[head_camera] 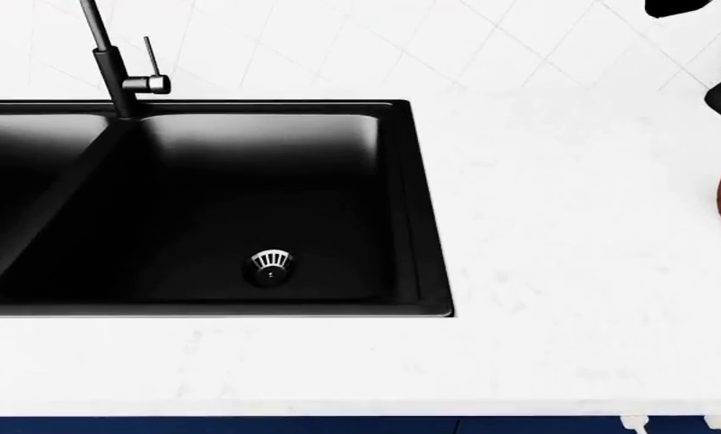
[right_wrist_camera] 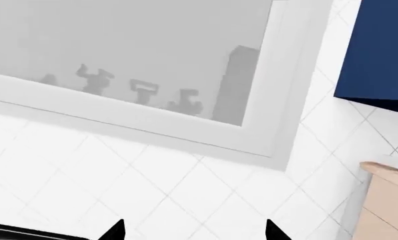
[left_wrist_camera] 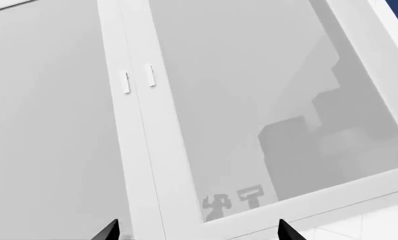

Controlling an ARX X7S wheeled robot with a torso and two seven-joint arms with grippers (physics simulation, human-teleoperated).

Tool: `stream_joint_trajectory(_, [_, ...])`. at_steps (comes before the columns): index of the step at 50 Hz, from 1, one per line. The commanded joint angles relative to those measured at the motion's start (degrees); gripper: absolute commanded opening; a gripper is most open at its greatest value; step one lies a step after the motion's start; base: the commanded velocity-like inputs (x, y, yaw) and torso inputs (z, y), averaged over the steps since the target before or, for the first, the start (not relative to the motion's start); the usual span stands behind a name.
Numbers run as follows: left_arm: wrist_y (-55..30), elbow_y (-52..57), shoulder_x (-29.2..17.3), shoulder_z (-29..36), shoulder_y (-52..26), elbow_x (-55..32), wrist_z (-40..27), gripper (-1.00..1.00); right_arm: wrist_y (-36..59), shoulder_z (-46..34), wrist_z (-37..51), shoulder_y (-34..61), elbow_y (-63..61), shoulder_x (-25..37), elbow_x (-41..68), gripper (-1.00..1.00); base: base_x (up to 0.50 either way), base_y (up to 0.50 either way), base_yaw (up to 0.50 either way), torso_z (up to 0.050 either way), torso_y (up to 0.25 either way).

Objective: Move the fresh-baked cupcake off the tray onto the counter, and place the bowl used for mixing into the sink.

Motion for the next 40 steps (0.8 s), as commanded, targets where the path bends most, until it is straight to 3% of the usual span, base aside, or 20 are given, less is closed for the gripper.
stream_joint_trajectory(1, [0.04,0.11,-0.13,-0.19,0.54,0.15,0.05,1.0,0.79,-3.28,-0.28,4.65,9.12,0.09,-6.81,1.0,0.0,0.0,0.0,0.0,0.0])
stream_joint_trajectory(23, [1.41,0.78,-0.35,-0.64,3.49,0.9,-0.04,1.0,-1.38,-9.0,-0.28,10.53,23.5,-2.85,-16.69,1.0,0.0,0.0,0.0,0.0,0.0])
stream_joint_trajectory(40, [0.76,0.48,0.5,-0.46,3.05,1.22,0.1,1.0,-2.56,-7.78,0.62,8.69,23.04,-1.9,-16.35,1.0,0.04,0.0,0.0,0.0,0.0])
